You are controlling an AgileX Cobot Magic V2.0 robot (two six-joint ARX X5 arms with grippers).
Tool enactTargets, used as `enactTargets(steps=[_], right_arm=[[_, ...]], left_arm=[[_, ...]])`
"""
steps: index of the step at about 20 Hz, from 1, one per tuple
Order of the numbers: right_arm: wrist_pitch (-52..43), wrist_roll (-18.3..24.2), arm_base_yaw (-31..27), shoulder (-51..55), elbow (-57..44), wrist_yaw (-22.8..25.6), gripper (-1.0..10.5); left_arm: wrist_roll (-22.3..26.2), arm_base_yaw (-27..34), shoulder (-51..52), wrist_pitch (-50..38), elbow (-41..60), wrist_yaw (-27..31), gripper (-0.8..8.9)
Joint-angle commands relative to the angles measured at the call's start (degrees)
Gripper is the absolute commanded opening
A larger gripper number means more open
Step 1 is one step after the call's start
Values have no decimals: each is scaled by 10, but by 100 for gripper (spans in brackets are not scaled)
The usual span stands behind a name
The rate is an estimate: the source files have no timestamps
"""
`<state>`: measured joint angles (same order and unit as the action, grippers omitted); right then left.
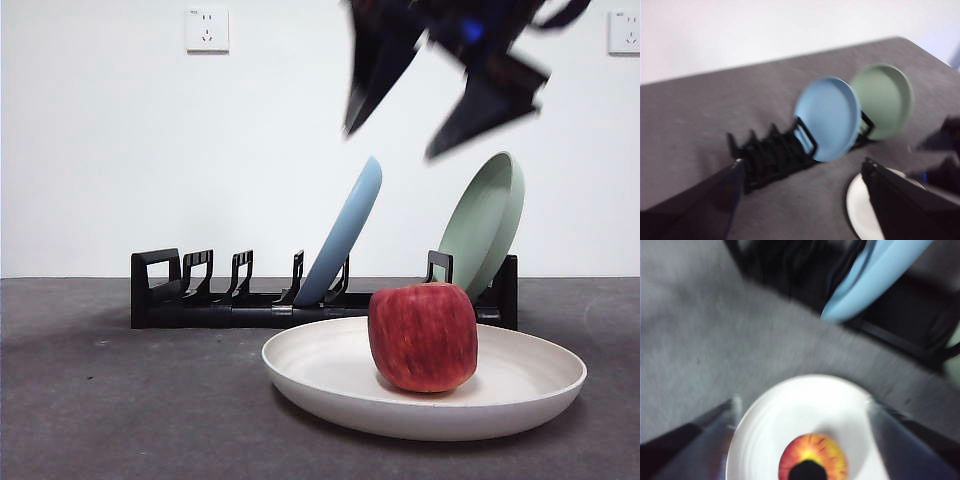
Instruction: Take the yellow plate from the plate rack,put the plate on the table,take the apple from the table,put the apple in the plate
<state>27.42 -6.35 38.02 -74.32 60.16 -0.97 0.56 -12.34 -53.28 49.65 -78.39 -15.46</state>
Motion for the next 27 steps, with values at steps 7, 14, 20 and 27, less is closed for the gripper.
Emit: enactTargets(steps=[7,14,20,27], right_arm=[[55,28,-65,151,0,14,-12],[100,43,-125,230,-73,14,-12],[16,-8,-124,327,-233,10,-12],[2,-32,-125,359,-290,14,-11]], left_arm=[[30,-16,-37,-20,5,-24,-8],[31,-20,19,-135,159,5,-8],[-11,-25,122,-246,376,46,-8],[-58,-26,187,-265,448,44,-4]])
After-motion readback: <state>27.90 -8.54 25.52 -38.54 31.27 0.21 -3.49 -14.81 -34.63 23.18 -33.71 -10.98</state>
